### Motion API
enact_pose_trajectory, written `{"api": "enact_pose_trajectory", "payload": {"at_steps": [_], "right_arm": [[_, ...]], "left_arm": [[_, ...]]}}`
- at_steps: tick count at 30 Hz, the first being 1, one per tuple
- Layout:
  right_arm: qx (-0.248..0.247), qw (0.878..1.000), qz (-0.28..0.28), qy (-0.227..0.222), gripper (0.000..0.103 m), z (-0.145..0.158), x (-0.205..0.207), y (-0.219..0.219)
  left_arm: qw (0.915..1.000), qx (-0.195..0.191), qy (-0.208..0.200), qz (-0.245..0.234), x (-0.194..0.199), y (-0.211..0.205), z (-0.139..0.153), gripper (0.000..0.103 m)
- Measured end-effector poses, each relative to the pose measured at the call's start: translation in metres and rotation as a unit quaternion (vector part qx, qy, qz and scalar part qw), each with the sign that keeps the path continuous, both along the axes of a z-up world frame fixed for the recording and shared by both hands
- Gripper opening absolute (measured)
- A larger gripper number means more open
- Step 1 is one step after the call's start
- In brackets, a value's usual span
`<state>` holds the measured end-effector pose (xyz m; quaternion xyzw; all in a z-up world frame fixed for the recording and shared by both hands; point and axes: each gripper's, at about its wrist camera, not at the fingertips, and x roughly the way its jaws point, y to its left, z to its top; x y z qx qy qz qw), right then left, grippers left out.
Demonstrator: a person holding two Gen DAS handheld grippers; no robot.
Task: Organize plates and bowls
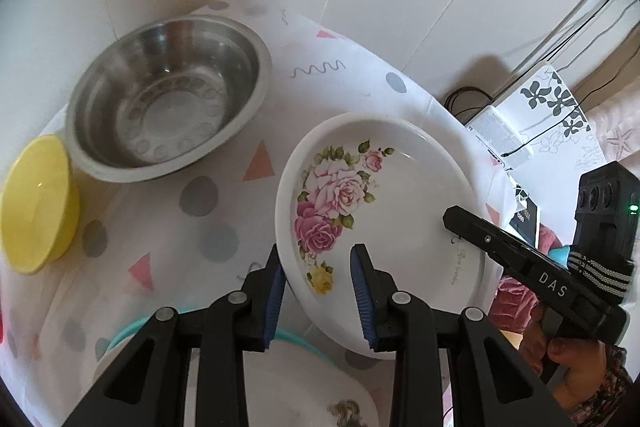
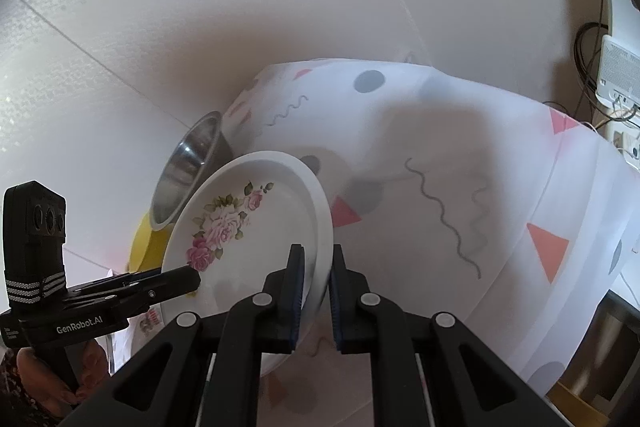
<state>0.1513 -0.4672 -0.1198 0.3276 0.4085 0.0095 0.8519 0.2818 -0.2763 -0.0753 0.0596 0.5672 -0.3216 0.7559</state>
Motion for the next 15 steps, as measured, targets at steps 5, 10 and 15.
{"api": "enact_pose_trajectory", "payload": {"at_steps": [5,10,15], "right_arm": [[-0.005,1.0,0.016,-0.01,0.012,0.014,-0.005,0.013],[-0.006,0.999,0.041,-0.015,0.012,0.024,-0.01,0.032],[-0.003,0.998,0.067,-0.02,0.012,0.03,-0.014,0.055]], "left_arm": [[0.9997,-0.012,-0.01,0.019,-0.012,0.017,0.014,0.032],[0.9987,-0.024,-0.014,0.042,-0.024,0.046,0.024,0.032],[0.9977,-0.023,-0.024,0.059,-0.036,0.074,0.032,0.032]]}}
